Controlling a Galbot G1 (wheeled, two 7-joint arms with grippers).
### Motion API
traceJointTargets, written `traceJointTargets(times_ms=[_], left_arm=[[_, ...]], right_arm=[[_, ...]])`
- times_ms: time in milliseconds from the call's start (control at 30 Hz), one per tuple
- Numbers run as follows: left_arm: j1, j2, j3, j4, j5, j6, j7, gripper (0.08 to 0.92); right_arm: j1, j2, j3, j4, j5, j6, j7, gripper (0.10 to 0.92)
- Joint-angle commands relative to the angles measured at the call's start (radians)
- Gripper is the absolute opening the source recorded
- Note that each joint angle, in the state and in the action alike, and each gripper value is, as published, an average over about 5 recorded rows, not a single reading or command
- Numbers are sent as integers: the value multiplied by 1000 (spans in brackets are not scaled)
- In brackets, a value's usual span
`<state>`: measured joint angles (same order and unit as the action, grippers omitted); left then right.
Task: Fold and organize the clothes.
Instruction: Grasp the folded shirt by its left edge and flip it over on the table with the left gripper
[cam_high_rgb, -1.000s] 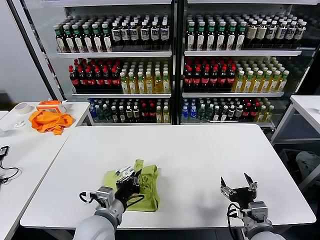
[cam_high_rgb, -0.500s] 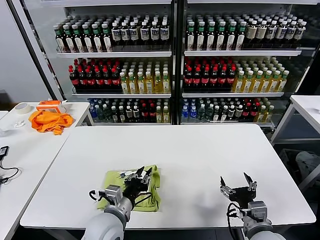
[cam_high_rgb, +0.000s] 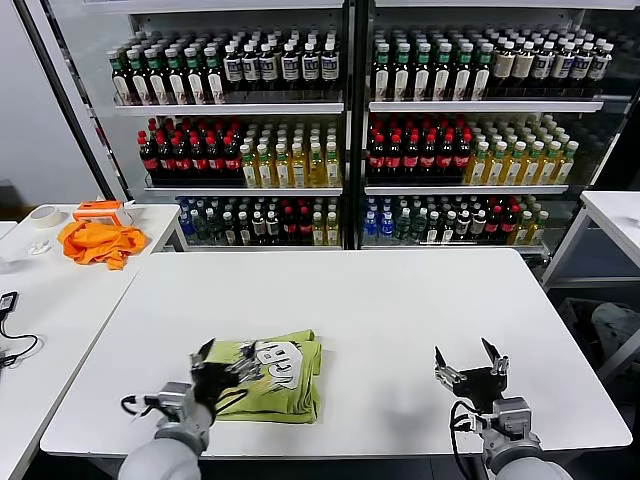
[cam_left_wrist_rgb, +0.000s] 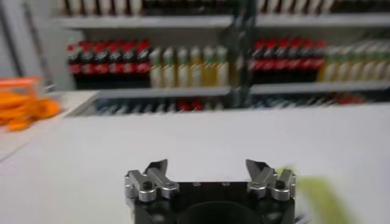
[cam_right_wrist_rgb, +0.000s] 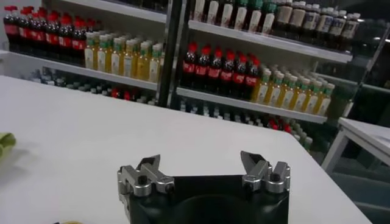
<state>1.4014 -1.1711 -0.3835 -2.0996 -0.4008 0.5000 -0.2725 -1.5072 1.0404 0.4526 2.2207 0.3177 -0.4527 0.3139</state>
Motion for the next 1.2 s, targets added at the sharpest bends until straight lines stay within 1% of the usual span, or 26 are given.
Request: traceJointTargets(times_ms=[33, 267, 433, 633, 767, 1000, 1200], left_arm=[[83, -11, -97, 58, 37, 50, -10, 818], [11, -62, -40, 123, 42, 51, -11, 823], [-16, -68, -10, 144, 42, 52, -9, 823], [-36, -64, -22, 161, 14, 46, 4, 810], [-38, -67, -29, 168, -19, 47, 16, 724], [-30, -73, -29, 170, -36, 46, 30, 516], [-25, -67, -38, 161, -23, 14, 43, 343]], right_arm=[[2, -4, -3, 7, 0, -2, 0, 823], [-39, -4, 23, 21, -2, 12, -1, 823], [-53, -4, 41, 22, -2, 20, -1, 823], [-55, -2, 44, 22, -2, 21, 0, 823], [-48, -9, 42, 10, -1, 21, -1, 823], [-30, -9, 27, 6, -1, 16, -1, 823], [-17, -11, 21, -7, 0, 15, -1, 823]])
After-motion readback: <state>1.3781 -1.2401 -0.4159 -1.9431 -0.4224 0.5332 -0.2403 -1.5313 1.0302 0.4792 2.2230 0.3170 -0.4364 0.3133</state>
